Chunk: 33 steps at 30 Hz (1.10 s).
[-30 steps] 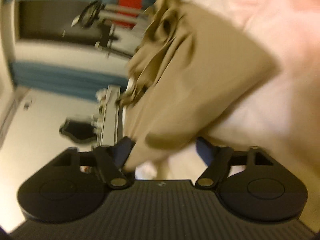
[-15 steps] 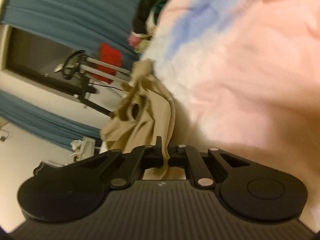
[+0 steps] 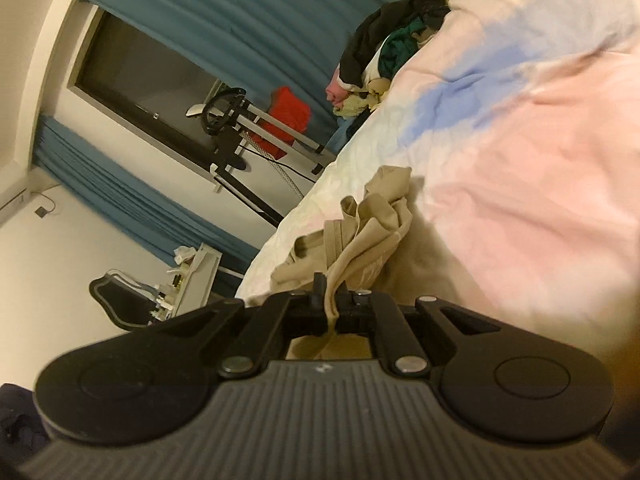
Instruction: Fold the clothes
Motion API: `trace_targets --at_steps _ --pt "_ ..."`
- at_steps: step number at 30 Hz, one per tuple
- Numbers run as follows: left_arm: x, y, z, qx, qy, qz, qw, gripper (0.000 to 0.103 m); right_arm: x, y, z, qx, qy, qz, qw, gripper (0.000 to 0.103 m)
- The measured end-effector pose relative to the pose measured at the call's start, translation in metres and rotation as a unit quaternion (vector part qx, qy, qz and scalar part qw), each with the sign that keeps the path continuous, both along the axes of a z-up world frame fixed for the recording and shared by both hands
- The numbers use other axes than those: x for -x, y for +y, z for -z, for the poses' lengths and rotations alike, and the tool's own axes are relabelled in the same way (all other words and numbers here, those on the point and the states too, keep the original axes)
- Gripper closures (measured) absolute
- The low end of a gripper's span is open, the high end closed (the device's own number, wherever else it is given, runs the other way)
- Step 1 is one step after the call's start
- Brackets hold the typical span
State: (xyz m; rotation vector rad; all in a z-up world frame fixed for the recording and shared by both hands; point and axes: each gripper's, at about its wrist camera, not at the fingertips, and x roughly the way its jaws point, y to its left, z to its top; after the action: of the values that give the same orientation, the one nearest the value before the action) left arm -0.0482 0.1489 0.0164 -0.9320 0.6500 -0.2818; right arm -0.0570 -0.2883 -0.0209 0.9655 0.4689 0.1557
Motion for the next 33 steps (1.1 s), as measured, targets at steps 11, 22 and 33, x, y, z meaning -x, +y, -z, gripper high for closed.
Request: trace_targets --at_steps 11,22,33 --pt "-0.018 -0.018 -0.014 -0.045 0.023 -0.001 0.9987 0.095 0.019 -0.013 -0.009 -0.015 0.040 0.048 0.998 0.097" --pt "-0.179 -0.055 -0.006 -0.162 0.038 -0.002 0.9861 0.094 -0.165 -0.007 0.007 0.015 0.102 0.097 0.990 0.097" --pt "-0.188 -0.055 0.031 -0.194 -0.009 0.062 0.9791 0.053 -0.197 -0.022 0.061 0.027 0.128 0.024 0.991 0.094"
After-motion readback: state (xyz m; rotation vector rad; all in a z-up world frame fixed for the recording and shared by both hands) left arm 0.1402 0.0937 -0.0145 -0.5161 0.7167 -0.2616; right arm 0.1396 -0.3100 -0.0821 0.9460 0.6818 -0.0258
